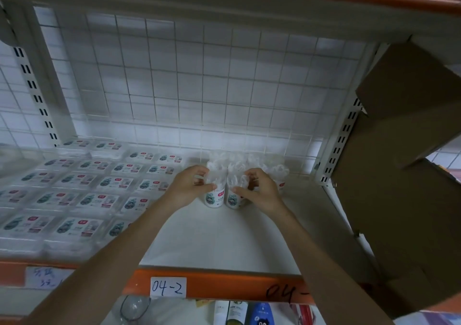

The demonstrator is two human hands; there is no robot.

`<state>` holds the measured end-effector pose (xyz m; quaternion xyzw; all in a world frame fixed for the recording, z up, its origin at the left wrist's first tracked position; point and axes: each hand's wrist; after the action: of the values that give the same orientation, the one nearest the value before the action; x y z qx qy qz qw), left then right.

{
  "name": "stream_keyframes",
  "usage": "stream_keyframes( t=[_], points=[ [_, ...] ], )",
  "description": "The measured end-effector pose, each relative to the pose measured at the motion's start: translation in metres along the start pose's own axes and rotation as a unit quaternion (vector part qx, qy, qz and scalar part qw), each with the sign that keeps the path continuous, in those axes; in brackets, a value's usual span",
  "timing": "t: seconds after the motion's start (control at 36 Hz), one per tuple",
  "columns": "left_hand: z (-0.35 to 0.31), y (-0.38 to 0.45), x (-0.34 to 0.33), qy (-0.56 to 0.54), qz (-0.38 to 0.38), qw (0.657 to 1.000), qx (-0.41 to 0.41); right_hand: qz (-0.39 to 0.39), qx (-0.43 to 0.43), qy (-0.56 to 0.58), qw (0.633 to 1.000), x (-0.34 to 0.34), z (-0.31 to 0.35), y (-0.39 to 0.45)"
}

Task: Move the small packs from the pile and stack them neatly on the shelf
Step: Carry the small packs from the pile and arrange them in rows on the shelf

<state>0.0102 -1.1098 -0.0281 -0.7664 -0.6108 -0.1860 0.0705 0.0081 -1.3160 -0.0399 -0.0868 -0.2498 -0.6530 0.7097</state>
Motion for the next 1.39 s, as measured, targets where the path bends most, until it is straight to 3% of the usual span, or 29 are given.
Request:
stream_keyframes(
  t=[1.03, 1.39],
  points=[
    [-0.002, 0.000, 0.003, -0.048, 0.040, 0.998, 0.006, -0.005, -0.037, 0.029, 0.999, 0.004, 0.007, -0.003],
    [-0.001, 0.000, 0.005, -0.006, 0.039, 0.999, 0.016, 0.008, -0.056, -0.003, 0.998, 0.004, 0.016, -0.011]
  ],
)
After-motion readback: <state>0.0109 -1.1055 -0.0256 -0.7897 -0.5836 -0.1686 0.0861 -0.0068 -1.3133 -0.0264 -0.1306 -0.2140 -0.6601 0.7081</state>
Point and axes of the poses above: each hand's wrist, its own y-axis towards the middle knuckle, its own x-axis out of the back of the hand, z = x × y, and after that the axes turned 7 degrees about z, right-handed
